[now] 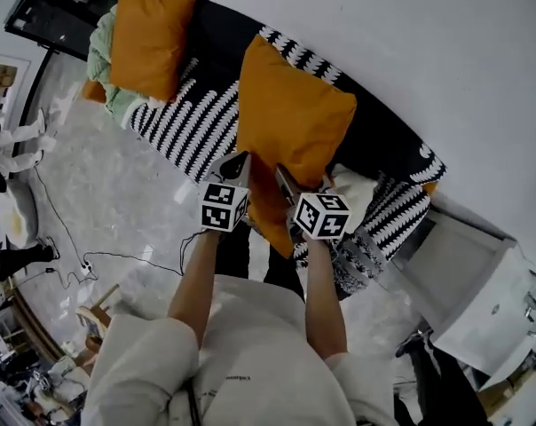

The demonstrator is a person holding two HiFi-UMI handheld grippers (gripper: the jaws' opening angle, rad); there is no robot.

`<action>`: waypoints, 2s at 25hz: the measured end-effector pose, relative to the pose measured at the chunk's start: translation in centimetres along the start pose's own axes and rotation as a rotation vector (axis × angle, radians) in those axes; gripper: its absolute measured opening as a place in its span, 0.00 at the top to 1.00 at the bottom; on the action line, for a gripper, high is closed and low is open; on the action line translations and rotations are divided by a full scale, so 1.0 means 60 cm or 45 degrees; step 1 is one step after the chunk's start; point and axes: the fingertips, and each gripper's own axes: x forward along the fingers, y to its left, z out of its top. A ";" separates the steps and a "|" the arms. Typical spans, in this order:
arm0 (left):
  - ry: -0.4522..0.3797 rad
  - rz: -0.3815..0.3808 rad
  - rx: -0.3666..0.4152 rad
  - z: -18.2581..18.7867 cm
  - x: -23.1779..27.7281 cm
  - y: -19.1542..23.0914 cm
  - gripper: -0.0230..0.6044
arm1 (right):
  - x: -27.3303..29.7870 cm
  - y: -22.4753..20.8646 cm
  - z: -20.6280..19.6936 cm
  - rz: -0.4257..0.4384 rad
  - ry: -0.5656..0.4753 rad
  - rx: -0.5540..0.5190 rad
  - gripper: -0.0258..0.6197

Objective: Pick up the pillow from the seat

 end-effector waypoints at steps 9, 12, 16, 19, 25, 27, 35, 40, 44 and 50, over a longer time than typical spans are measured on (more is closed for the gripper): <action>0.007 -0.140 0.044 0.014 -0.038 -0.073 0.95 | -0.110 0.005 0.024 -0.209 -0.108 0.044 0.52; -0.004 -0.205 0.063 0.032 -0.046 -0.096 0.95 | -0.148 0.009 0.031 -0.267 -0.154 0.072 0.52; -0.037 -0.293 0.096 0.067 -0.047 -0.125 0.95 | -0.185 0.011 0.033 -0.349 -0.213 0.097 0.52; -0.069 -0.373 0.128 0.092 -0.048 -0.143 0.95 | -0.205 0.015 0.035 -0.423 -0.255 0.110 0.52; -0.068 -0.522 0.173 0.108 -0.062 -0.114 0.95 | -0.194 0.053 0.035 -0.573 -0.332 0.118 0.52; -0.060 -0.573 0.166 0.109 -0.075 -0.095 0.95 | -0.184 0.072 0.033 -0.628 -0.353 0.120 0.52; -0.069 -0.717 0.346 0.099 -0.149 0.016 0.95 | -0.139 0.167 -0.011 -0.835 -0.439 0.179 0.52; -0.107 -0.754 0.428 0.101 -0.193 0.092 0.95 | -0.115 0.233 -0.024 -0.903 -0.509 0.155 0.52; -0.134 -0.785 0.481 0.095 -0.219 0.132 0.95 | -0.101 0.274 -0.019 -0.916 -0.567 0.129 0.52; -0.186 -0.793 0.477 0.087 -0.245 0.158 0.95 | -0.077 0.299 0.005 -0.868 -0.621 0.084 0.52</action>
